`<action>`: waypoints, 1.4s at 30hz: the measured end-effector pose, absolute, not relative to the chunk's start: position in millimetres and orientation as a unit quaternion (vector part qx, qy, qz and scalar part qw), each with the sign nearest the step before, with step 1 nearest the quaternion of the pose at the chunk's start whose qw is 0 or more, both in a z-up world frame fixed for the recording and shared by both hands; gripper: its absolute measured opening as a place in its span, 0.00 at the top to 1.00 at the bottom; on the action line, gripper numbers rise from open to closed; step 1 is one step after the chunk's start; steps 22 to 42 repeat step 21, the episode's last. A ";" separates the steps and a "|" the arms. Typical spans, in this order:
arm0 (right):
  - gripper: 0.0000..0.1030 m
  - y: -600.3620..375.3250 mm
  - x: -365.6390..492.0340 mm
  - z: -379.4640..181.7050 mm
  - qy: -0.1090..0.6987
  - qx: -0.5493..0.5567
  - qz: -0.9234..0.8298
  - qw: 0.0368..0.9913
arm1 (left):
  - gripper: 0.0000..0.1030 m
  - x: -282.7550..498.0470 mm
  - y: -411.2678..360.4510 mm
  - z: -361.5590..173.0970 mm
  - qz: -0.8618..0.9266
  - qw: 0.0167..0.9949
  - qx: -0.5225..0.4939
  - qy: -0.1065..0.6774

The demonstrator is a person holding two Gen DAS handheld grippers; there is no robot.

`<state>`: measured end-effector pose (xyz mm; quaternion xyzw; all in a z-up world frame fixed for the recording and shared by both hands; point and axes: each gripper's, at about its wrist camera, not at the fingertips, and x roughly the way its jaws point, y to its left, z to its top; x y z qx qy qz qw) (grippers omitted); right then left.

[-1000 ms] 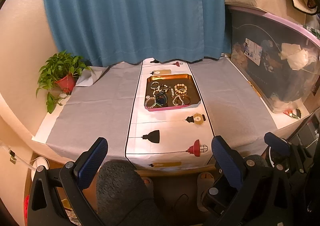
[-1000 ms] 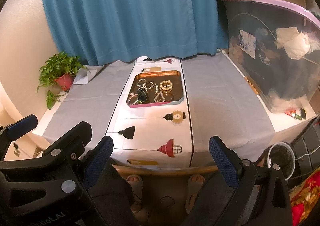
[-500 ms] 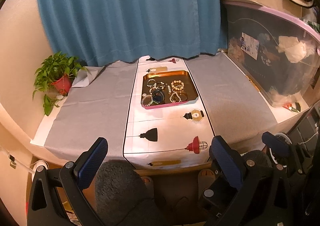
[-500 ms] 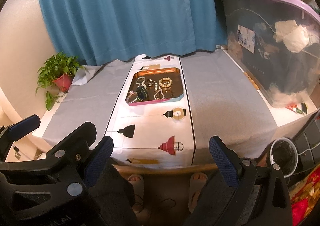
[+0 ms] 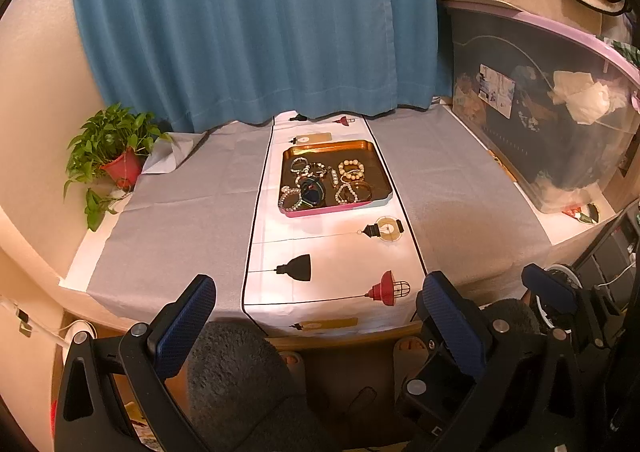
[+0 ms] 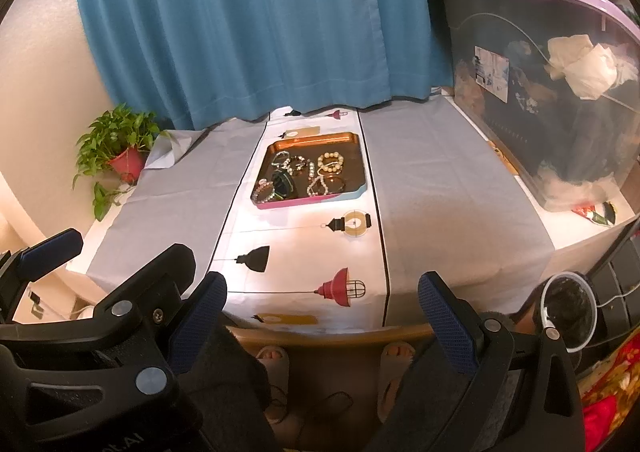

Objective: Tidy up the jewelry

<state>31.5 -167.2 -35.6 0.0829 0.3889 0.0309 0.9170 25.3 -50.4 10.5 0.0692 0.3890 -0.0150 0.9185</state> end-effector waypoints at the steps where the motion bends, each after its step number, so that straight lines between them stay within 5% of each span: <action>1: 0.07 -166.6 31.0 -35.2 0.388 0.082 0.030 0.917 | 0.00 24.8 -50.2 10.6 -0.015 0.919 0.070 0.388; 42: 0.07 -165.8 19.8 -30.3 0.380 0.077 0.043 0.921 | 0.00 14.2 -50.2 14.5 -0.013 0.922 0.066 0.382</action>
